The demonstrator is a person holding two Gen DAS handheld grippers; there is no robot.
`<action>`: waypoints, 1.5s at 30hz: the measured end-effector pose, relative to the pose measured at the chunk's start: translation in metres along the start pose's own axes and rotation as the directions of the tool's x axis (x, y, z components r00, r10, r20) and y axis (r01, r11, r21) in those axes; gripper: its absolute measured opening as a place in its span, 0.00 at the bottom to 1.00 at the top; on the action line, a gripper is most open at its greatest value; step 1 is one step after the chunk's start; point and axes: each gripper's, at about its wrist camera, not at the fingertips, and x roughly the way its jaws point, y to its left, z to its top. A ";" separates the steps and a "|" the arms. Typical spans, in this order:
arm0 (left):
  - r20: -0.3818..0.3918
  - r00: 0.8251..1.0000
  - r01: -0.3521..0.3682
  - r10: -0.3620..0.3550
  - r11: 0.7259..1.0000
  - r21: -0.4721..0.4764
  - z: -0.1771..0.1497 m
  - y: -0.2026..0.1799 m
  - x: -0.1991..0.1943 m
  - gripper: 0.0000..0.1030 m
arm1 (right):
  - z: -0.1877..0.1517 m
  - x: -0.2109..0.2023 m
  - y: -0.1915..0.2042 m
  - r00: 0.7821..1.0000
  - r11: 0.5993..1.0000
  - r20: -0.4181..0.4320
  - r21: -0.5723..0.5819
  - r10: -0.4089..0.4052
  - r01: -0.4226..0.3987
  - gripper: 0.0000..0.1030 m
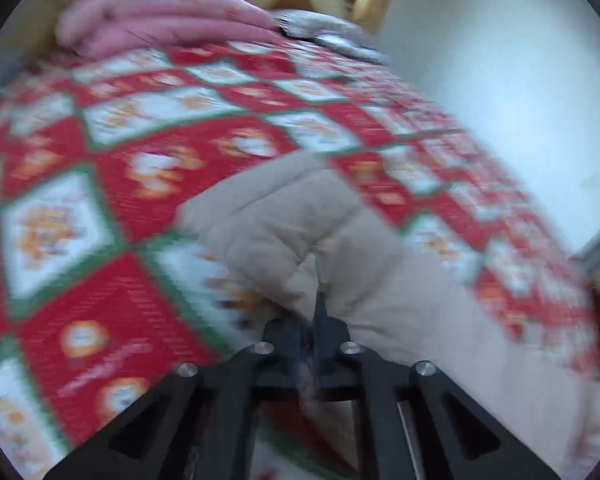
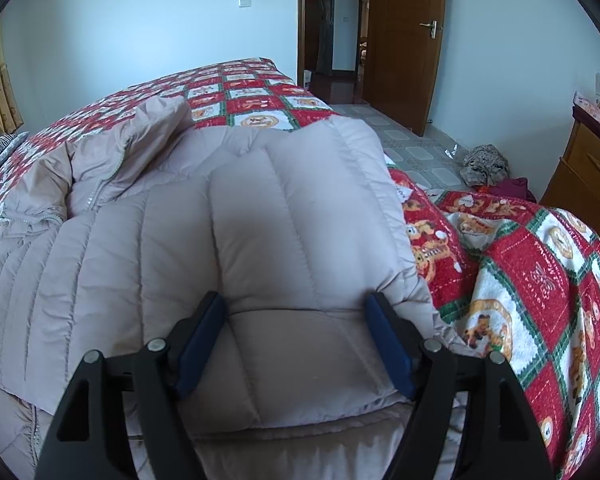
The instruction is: Fold large clothes
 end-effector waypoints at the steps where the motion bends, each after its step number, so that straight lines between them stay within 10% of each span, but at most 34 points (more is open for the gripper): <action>1: 0.012 1.000 0.006 -0.007 1.000 0.008 0.002 -0.001 -0.006 0.03 | 0.000 0.000 0.000 1.000 1.000 0.000 0.000 0.000 0.000 0.74; 6: 0.168 0.982 0.052 -0.091 0.974 0.221 0.000 -0.057 -0.062 0.03 | 0.000 0.000 0.000 1.000 1.000 0.000 0.000 0.000 0.000 0.74; 9: 0.218 0.940 0.164 -0.262 0.909 0.383 -0.017 -0.107 -0.115 0.03 | 0.000 0.000 0.000 1.000 1.000 0.000 0.000 0.000 0.000 0.74; 13: 0.179 0.854 0.270 -0.488 0.711 0.649 -0.080 -0.183 -0.189 0.03 | 0.000 0.000 0.000 1.000 1.000 0.000 0.000 0.000 0.000 0.75; 18: -0.053 0.783 0.401 -0.619 0.439 0.804 -0.195 -0.246 -0.232 0.03 | 0.000 0.000 0.000 1.000 1.000 0.000 0.003 0.004 -0.004 0.75; 20: -0.139 0.790 0.420 -0.598 0.361 0.833 -0.245 -0.261 -0.226 0.03 | 0.000 0.000 0.000 1.000 1.000 0.000 0.005 0.007 -0.007 0.75; 27: -0.309 0.889 0.397 -0.339 0.229 0.889 -0.354 -0.276 -0.178 0.09 | 0.001 0.000 -0.001 1.000 1.000 -0.002 0.013 0.016 -0.016 0.75; 30: -0.333 0.877 0.410 -0.346 0.178 0.895 -0.353 -0.269 -0.190 0.36 | 0.001 0.000 -0.001 1.000 1.000 -0.002 0.014 0.019 -0.019 0.76; 33: -0.281 0.888 0.380 -0.364 0.236 0.895 -0.343 -0.248 -0.211 0.81 | 0.001 0.000 -0.002 1.000 1.000 -0.001 0.018 0.025 -0.025 0.77; 37: -0.211 0.877 0.394 -0.431 0.395 0.830 -0.298 -0.198 -0.226 0.82 | 0.001 -0.001 -0.004 0.999 0.999 0.002 0.027 0.035 -0.035 0.77; 42: -0.111 0.947 0.285 -0.301 0.626 0.726 -0.236 -0.140 -0.188 0.82 | 0.003 -0.023 -0.027 0.993 0.981 0.027 0.154 0.112 -0.115 0.77; 45: -0.113 0.955 0.283 -0.274 0.727 0.625 -0.216 -0.110 -0.164 0.82 | 0.003 -0.062 -0.036 0.991 0.971 0.093 0.211 0.096 -0.114 0.78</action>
